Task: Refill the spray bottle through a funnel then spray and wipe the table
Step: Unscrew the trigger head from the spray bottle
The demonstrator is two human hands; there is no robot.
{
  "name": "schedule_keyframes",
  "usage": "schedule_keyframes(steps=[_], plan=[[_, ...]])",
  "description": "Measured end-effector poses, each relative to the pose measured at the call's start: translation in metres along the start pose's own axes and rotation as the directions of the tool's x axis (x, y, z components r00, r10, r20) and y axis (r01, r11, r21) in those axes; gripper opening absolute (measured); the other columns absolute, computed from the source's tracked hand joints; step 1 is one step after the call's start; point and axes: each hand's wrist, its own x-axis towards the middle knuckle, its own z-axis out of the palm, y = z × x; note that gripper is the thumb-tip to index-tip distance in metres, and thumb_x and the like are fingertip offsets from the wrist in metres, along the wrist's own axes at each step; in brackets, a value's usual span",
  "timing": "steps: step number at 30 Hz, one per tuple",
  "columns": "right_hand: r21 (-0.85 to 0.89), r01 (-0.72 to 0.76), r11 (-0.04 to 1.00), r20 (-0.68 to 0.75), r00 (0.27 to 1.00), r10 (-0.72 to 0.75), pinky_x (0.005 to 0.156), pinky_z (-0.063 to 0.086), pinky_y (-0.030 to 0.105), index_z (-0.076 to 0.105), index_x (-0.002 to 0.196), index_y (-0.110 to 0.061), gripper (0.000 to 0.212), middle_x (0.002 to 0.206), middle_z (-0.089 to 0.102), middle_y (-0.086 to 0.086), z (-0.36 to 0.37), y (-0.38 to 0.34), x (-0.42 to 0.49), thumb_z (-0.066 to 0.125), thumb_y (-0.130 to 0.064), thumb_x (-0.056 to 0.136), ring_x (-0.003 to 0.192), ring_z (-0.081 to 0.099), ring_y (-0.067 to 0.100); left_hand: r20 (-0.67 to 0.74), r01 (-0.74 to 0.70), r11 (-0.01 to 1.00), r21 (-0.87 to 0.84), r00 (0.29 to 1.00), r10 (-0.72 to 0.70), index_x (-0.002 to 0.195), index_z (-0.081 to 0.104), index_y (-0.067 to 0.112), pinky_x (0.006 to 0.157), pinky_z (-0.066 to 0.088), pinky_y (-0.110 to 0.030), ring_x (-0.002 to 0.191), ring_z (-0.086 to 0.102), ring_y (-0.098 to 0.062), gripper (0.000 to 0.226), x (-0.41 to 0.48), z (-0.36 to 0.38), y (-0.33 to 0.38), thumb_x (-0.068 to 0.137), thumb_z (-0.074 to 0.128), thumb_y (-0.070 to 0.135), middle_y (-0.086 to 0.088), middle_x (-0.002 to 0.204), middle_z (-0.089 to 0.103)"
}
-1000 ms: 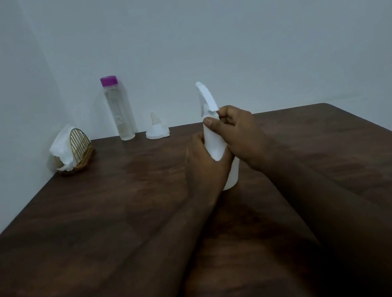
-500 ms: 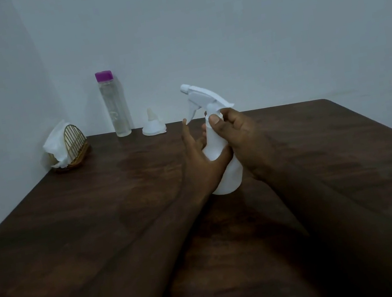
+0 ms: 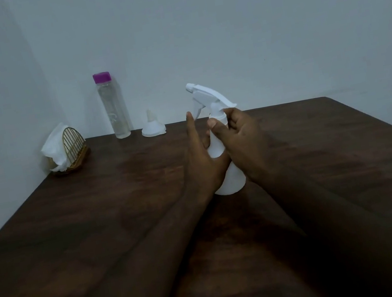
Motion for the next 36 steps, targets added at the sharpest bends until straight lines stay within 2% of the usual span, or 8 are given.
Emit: schedule_keyframes(steps=[4,12,14,17,21,25,30,36], plan=[[0.071,0.008,0.997,-0.050,0.999,-0.005,0.076,0.061,0.041,0.058,0.111,-0.007,0.033,0.093,0.075,0.013,-0.001,0.001,0.001,0.076,-0.020,0.086,0.083,0.075,0.025,0.018,-0.061,0.998,0.005,0.998,0.061,0.154,0.009,0.013,0.074,0.028,0.011,0.090,0.029,0.042,0.099,0.003,0.001,-0.011,0.082,0.075,0.025,0.027,0.115,0.037],[0.072,-0.023,0.997,-0.013,1.000,0.024,0.080,0.059,0.030,0.068,0.109,-0.006,0.026,0.093,0.077,0.006,-0.009,-0.008,-0.001,0.074,-0.018,0.087,0.087,0.075,0.017,0.016,-0.114,0.994,-0.002,0.993,0.114,0.155,0.007,0.017,0.078,0.038,-0.003,0.081,0.048,0.028,0.108,0.006,0.001,-0.014,0.074,0.070,0.052,-0.004,0.099,0.067],[0.057,-0.009,0.998,0.032,0.999,0.007,0.077,0.058,0.027,0.071,0.105,-0.008,0.017,0.089,0.078,0.007,-0.010,-0.010,0.000,0.070,-0.016,0.090,0.084,0.075,0.016,0.011,-0.110,0.994,0.010,0.994,0.110,0.155,0.007,0.018,0.077,0.036,-0.003,0.080,0.047,0.029,0.107,0.006,0.000,-0.016,0.074,0.069,0.053,0.003,0.093,0.067],[0.104,-0.039,0.994,0.094,0.995,0.029,0.070,0.056,0.023,0.072,0.100,-0.008,0.011,0.083,0.076,0.010,-0.013,-0.010,0.002,0.067,-0.013,0.091,0.077,0.074,0.019,0.001,-0.078,0.997,0.021,0.997,0.078,0.154,0.004,0.026,0.079,0.042,-0.013,0.078,0.050,0.024,0.107,0.008,0.001,-0.023,0.075,0.071,0.051,0.039,0.079,0.053],[0.067,-0.074,0.995,0.125,0.990,0.066,0.078,0.057,0.028,0.070,0.113,-0.006,0.025,0.095,0.077,0.008,-0.017,-0.007,0.006,0.067,-0.019,0.092,0.089,0.075,0.021,0.026,-0.045,0.999,0.005,0.999,0.045,0.154,0.002,0.031,0.088,0.052,-0.032,0.079,0.053,0.016,0.105,0.007,-0.001,-0.020,0.076,0.070,0.052,0.051,0.083,0.050],[0.027,-0.023,0.999,0.087,0.996,0.021,0.082,0.059,0.038,0.064,0.116,-0.005,0.026,0.095,0.075,0.011,-0.012,-0.002,0.001,0.063,-0.022,0.096,0.088,0.074,0.024,0.000,-0.023,0.999,-0.029,1.000,0.023,0.154,0.011,0.028,0.087,0.048,-0.028,0.081,0.050,0.026,0.102,0.004,0.001,-0.016,0.077,0.075,0.046,0.022,0.104,0.064],[0.061,-0.015,0.998,-0.033,0.999,0.017,0.080,0.060,0.040,0.056,0.115,-0.006,0.040,0.099,0.075,0.013,0.000,0.000,-0.002,0.077,-0.021,0.085,0.088,0.074,0.025,-0.009,-0.020,0.999,-0.030,1.000,0.019,0.152,0.017,0.024,0.095,0.051,-0.040,0.094,0.047,0.028,0.098,0.007,0.003,-0.023,0.076,0.075,0.043,0.057,0.093,0.045],[0.026,0.007,1.000,-0.071,0.997,-0.005,0.081,0.060,0.051,0.062,0.110,-0.007,0.029,0.094,0.074,0.015,0.005,-0.001,-0.005,0.073,-0.025,0.088,0.085,0.073,0.031,0.007,-0.017,0.999,-0.033,1.000,0.017,0.152,0.016,0.026,0.090,0.054,-0.042,0.091,0.058,0.013,0.095,0.009,0.003,-0.022,0.077,0.068,0.051,0.050,0.092,0.053]])
